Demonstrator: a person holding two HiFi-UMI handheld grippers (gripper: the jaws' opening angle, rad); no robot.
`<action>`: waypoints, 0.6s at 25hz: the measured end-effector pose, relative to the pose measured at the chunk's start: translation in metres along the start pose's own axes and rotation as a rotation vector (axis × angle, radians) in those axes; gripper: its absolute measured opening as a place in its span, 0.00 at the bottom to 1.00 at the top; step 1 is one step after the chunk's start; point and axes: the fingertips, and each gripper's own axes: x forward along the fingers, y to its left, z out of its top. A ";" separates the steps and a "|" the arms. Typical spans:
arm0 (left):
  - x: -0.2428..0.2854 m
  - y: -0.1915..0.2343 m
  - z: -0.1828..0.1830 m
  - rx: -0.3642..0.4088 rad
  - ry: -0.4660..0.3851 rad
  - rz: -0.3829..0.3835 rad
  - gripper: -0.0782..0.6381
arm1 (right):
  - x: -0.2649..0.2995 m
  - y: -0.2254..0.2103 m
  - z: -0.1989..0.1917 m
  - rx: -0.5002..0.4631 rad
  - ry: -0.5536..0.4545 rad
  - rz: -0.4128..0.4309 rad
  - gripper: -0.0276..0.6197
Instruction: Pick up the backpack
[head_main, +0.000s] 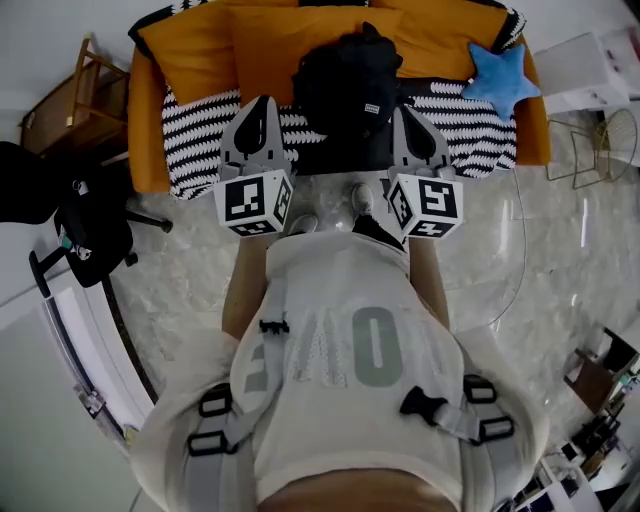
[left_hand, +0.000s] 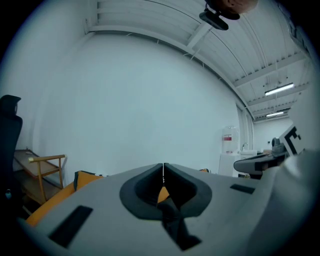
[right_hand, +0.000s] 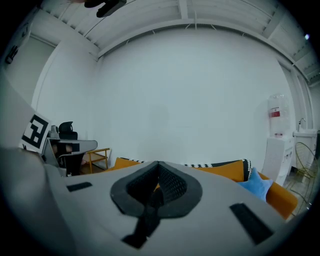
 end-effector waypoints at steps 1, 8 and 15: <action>0.006 -0.005 0.002 0.000 -0.006 0.006 0.14 | 0.004 -0.008 0.003 0.001 -0.006 0.008 0.05; 0.036 -0.034 0.002 -0.026 -0.023 0.062 0.14 | 0.014 -0.062 0.003 0.002 -0.009 0.025 0.05; 0.046 -0.043 0.008 -0.018 -0.052 0.128 0.14 | 0.016 -0.091 0.005 0.018 -0.021 0.038 0.05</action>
